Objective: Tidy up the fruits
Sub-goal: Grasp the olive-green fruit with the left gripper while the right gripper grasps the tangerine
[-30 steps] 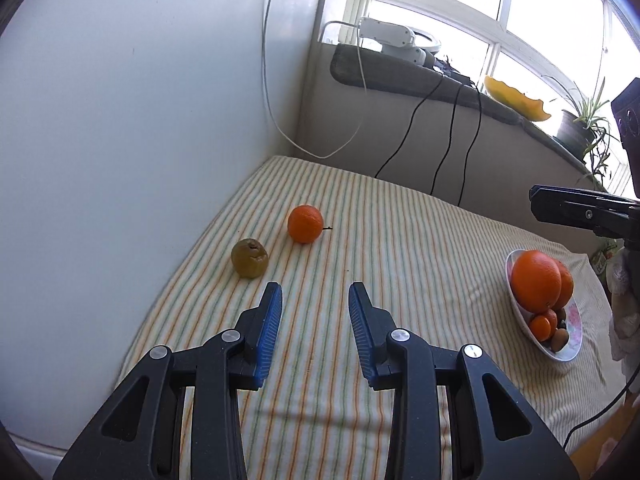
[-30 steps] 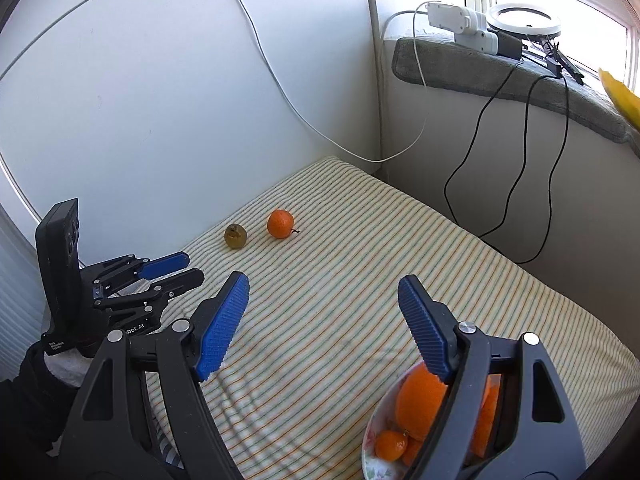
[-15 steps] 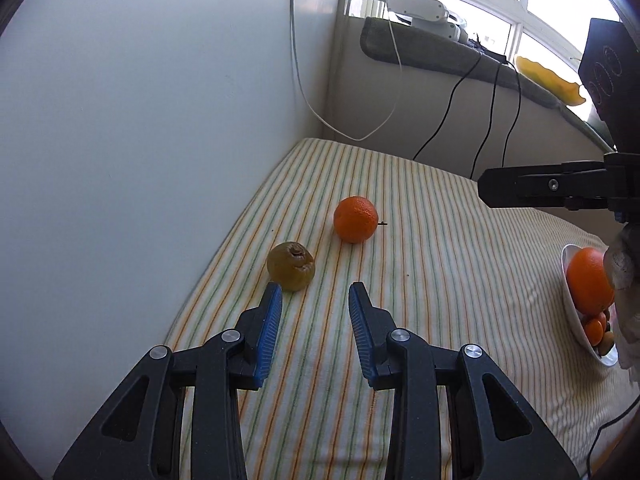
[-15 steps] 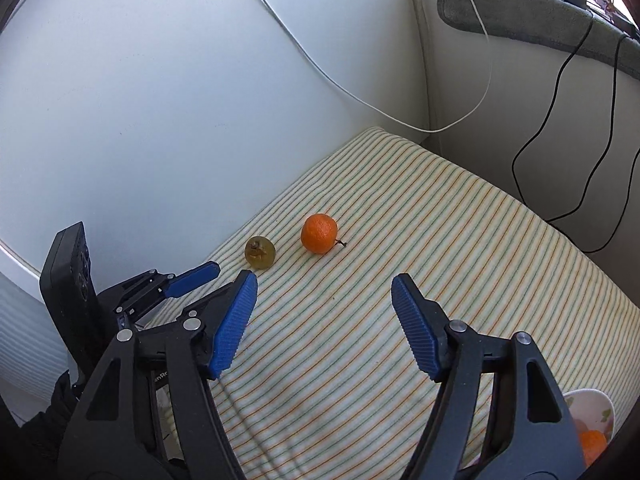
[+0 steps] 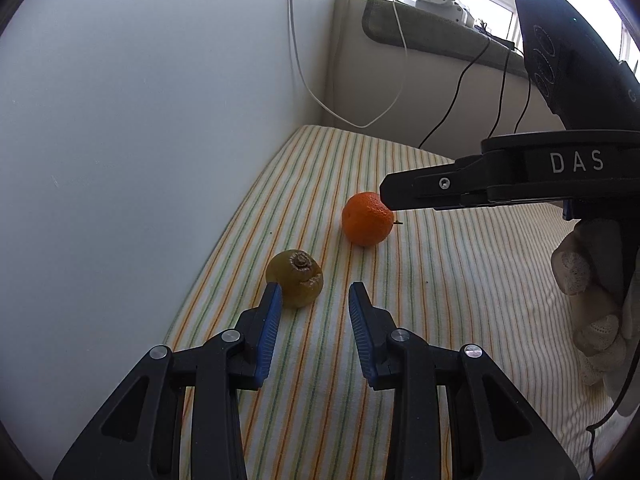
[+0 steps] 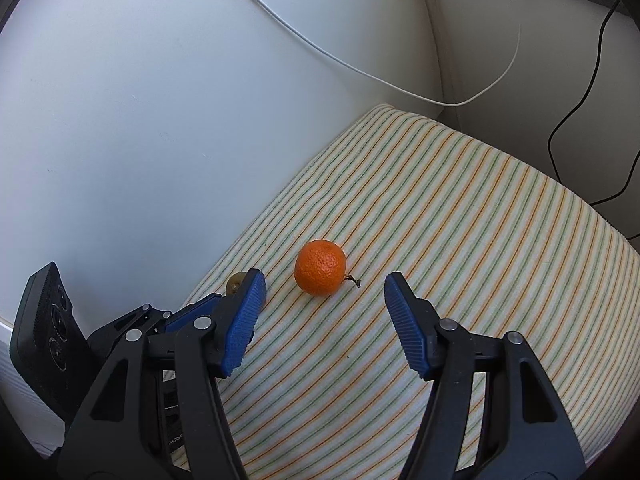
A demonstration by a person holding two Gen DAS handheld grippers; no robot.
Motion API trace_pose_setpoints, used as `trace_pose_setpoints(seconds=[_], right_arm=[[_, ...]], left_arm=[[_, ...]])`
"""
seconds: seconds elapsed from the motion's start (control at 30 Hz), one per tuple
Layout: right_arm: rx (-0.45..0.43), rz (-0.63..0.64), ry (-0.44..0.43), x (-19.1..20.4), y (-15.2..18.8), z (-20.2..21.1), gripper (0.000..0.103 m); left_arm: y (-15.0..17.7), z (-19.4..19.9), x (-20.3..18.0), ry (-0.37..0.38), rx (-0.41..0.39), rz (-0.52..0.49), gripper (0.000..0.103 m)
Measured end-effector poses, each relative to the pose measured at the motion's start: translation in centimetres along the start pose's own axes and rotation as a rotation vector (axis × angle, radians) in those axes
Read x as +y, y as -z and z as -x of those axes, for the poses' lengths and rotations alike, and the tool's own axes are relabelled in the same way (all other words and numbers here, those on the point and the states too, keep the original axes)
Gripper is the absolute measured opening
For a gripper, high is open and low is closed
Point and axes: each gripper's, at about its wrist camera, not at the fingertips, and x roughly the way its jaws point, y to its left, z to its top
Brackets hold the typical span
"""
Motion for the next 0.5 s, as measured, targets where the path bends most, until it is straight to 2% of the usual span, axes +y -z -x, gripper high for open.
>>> trace_pose_setpoints(seconds=[0.33, 0.5], right_arm=[[0.018, -0.022, 0.008, 0.1, -0.3, -2.6, 0.059], [0.035, -0.019, 0.004, 0.3, -0.2, -3.9, 0.05]], left_arm=[[0.1, -0.7, 0.6, -0.009, 0.004, 0.011, 0.033], [0.3, -1.0, 1.0, -0.021, 0.008, 0.029, 0.033]])
